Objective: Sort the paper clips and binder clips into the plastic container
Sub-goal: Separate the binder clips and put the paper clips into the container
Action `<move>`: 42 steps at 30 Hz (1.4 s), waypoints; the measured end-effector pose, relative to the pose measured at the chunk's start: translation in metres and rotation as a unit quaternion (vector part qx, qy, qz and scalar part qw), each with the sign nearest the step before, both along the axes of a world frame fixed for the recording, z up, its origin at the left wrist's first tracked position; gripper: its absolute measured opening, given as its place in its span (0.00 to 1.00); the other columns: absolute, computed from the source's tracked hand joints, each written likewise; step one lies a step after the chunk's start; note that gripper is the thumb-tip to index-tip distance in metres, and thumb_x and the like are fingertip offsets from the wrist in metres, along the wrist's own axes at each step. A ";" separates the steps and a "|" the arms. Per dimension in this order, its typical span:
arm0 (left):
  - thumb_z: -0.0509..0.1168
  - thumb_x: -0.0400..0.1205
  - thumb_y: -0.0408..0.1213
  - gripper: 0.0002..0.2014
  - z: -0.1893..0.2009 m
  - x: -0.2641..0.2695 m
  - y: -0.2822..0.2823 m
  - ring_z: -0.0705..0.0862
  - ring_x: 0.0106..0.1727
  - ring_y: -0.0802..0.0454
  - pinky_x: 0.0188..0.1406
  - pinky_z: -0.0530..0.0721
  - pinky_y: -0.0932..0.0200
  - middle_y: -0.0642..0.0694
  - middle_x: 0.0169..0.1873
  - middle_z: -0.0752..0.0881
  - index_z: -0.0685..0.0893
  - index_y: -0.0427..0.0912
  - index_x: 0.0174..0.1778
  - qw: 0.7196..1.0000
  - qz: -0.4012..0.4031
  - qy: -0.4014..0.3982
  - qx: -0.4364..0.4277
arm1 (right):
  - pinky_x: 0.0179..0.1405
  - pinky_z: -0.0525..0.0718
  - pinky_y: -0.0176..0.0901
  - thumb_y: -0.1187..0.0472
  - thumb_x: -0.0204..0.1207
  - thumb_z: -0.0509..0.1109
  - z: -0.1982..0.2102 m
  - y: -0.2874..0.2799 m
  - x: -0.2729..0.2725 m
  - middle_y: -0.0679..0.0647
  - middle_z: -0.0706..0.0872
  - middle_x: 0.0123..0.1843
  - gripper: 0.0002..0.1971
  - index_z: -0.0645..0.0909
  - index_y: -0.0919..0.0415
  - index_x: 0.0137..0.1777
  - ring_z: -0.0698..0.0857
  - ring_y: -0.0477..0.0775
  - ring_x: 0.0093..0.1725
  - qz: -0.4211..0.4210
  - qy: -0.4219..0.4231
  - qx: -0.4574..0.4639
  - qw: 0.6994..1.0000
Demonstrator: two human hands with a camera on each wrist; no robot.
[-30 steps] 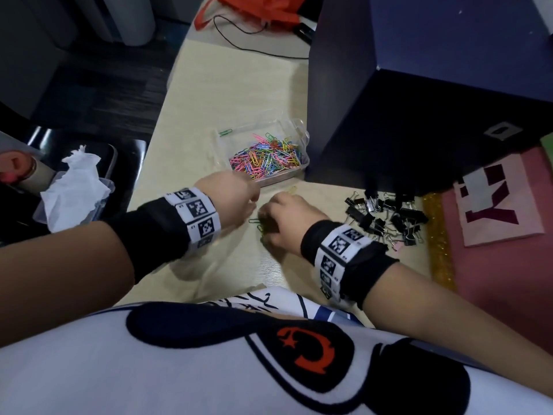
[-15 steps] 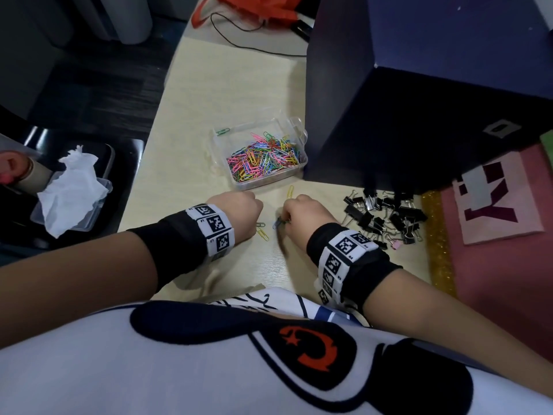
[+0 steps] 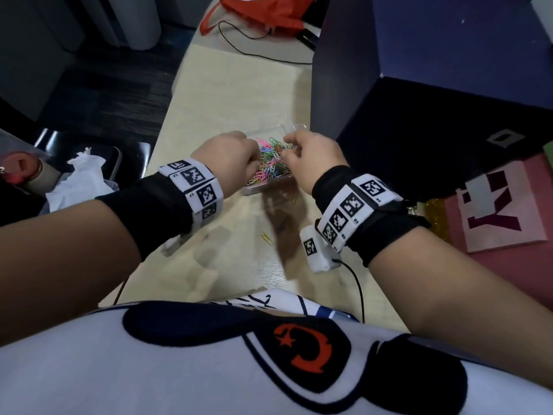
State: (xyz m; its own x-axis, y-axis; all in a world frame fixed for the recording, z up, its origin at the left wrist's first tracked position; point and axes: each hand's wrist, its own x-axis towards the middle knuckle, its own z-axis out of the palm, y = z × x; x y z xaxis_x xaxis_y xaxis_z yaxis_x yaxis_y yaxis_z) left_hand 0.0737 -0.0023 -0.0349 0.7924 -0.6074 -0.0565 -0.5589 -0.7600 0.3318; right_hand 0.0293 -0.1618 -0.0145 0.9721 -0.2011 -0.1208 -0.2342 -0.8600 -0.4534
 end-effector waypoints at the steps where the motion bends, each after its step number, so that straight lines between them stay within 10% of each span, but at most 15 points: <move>1: 0.62 0.81 0.39 0.11 -0.001 0.000 0.001 0.83 0.54 0.37 0.52 0.80 0.49 0.38 0.49 0.84 0.86 0.42 0.54 1.000 -0.002 0.000 0.001 | 0.63 0.74 0.42 0.56 0.81 0.65 -0.001 -0.001 -0.004 0.56 0.83 0.64 0.15 0.80 0.54 0.66 0.81 0.58 0.63 0.005 0.003 -0.008 1.000; 5: 0.60 0.82 0.40 0.11 -0.014 -0.017 0.003 0.83 0.56 0.39 0.51 0.81 0.51 0.41 0.52 0.83 0.85 0.44 0.55 0.999 -0.033 0.001 0.017 | 0.61 0.77 0.43 0.59 0.80 0.64 -0.029 -0.007 -0.024 0.58 0.83 0.62 0.11 0.83 0.56 0.60 0.82 0.60 0.61 0.015 0.087 -0.056 0.995; 12: 0.61 0.80 0.44 0.16 -0.053 -0.048 -0.003 0.80 0.60 0.42 0.58 0.81 0.48 0.47 0.59 0.78 0.79 0.51 0.65 0.958 -0.208 0.072 0.186 | 0.78 0.62 0.48 0.59 0.77 0.66 -0.072 -0.002 -0.056 0.54 0.58 0.83 0.32 0.61 0.57 0.81 0.60 0.61 0.79 0.132 0.205 -0.076 0.967; 27: 0.54 0.85 0.36 0.11 -0.057 -0.054 -0.013 0.81 0.54 0.42 0.50 0.83 0.47 0.43 0.53 0.79 0.78 0.42 0.58 0.941 -0.200 0.086 0.258 | 0.62 0.80 0.51 0.65 0.80 0.58 -0.077 -0.004 -0.063 0.61 0.77 0.61 0.14 0.77 0.60 0.64 0.80 0.64 0.61 0.083 0.211 -0.095 0.969; 36: 0.57 0.82 0.40 0.10 -0.041 -0.042 -0.001 0.82 0.49 0.39 0.48 0.83 0.49 0.42 0.51 0.81 0.80 0.40 0.51 0.985 -0.134 0.025 0.103 | 0.50 0.78 0.45 0.55 0.77 0.65 -0.061 -0.005 -0.048 0.60 0.84 0.57 0.16 0.81 0.62 0.60 0.83 0.62 0.57 0.116 0.278 -0.140 0.943; 42: 0.64 0.79 0.38 0.06 -0.010 -0.008 0.006 0.83 0.51 0.38 0.50 0.81 0.50 0.40 0.48 0.83 0.83 0.42 0.48 0.999 -0.033 0.002 -0.012 | 0.52 0.82 0.42 0.56 0.76 0.68 -0.023 -0.001 -0.016 0.56 0.89 0.48 0.06 0.84 0.56 0.45 0.86 0.59 0.52 -0.018 0.071 -0.029 0.997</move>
State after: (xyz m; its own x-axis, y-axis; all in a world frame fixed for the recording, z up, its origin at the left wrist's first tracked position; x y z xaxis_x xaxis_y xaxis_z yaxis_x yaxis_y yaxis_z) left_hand 0.0658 0.0039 -0.0447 0.7497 -0.6603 -0.0445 -0.6066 -0.7125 0.3525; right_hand 0.0134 -0.1629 -0.0377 0.9381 -0.2462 -0.2436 -0.3235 -0.8739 -0.3629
